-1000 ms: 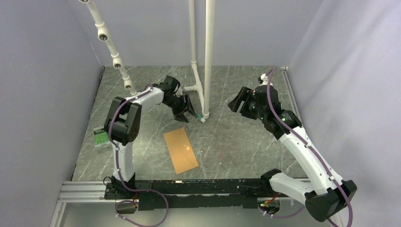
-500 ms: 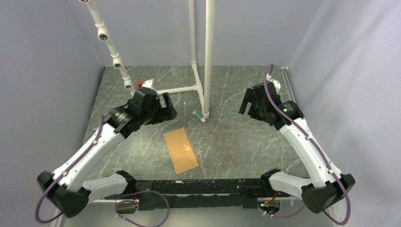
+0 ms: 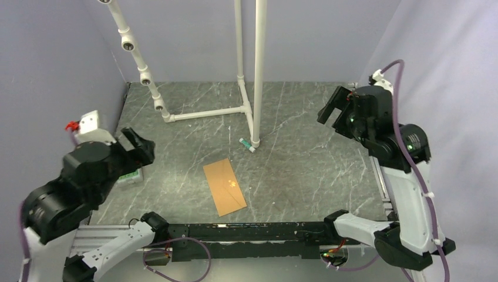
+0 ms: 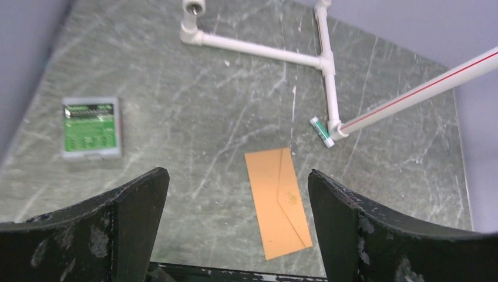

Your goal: Place the letter into the envelope and seal it

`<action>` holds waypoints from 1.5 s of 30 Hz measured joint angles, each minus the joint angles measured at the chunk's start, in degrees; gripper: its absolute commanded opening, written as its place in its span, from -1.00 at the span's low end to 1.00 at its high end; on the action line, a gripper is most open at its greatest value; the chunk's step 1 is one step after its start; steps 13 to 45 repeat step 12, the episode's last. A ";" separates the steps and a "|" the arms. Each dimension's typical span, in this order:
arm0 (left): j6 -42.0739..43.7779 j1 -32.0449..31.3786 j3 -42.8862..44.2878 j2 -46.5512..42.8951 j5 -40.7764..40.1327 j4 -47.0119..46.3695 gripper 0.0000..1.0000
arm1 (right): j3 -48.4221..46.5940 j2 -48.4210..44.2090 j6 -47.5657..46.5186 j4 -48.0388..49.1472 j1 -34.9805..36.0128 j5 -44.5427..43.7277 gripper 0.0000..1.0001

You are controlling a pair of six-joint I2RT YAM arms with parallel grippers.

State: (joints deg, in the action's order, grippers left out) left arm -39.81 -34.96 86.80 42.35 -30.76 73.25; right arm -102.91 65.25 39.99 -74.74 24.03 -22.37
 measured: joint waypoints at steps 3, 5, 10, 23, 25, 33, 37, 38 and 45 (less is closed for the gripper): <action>2.71 0.00 4.68 -1.05 -2.10 2.21 0.85 | -1.14 -2.82 0.11 -0.13 0.00 3.08 0.99; 4.50 0.00 6.16 -1.57 -2.75 3.21 0.85 | -1.38 -4.52 0.20 -0.04 0.00 6.12 0.99; 8.85 0.00 9.01 -1.70 -4.24 4.44 0.85 | -1.51 -7.32 1.29 1.92 0.00 13.33 0.99; 9.86 0.00 9.99 -1.70 -4.66 4.85 0.85 | -0.94 -8.41 1.79 3.56 0.00 15.61 0.99; 9.86 0.00 9.99 -1.70 -4.66 4.85 0.85 | -0.94 -8.41 1.79 3.56 0.00 15.61 0.99; 9.86 0.00 9.99 -1.70 -4.66 4.85 0.85 | -0.94 -8.41 1.79 3.56 0.00 15.61 0.99; 9.86 0.00 9.99 -1.70 -4.66 4.85 0.85 | -0.94 -8.41 1.79 3.56 0.00 15.61 0.99; 9.86 0.00 9.99 -1.70 -4.66 4.85 0.85 | -0.94 -8.41 1.79 3.56 0.00 15.61 0.99; 9.86 0.00 9.99 -1.70 -4.66 4.85 0.85 | -0.94 -8.41 1.79 3.56 0.00 15.61 0.99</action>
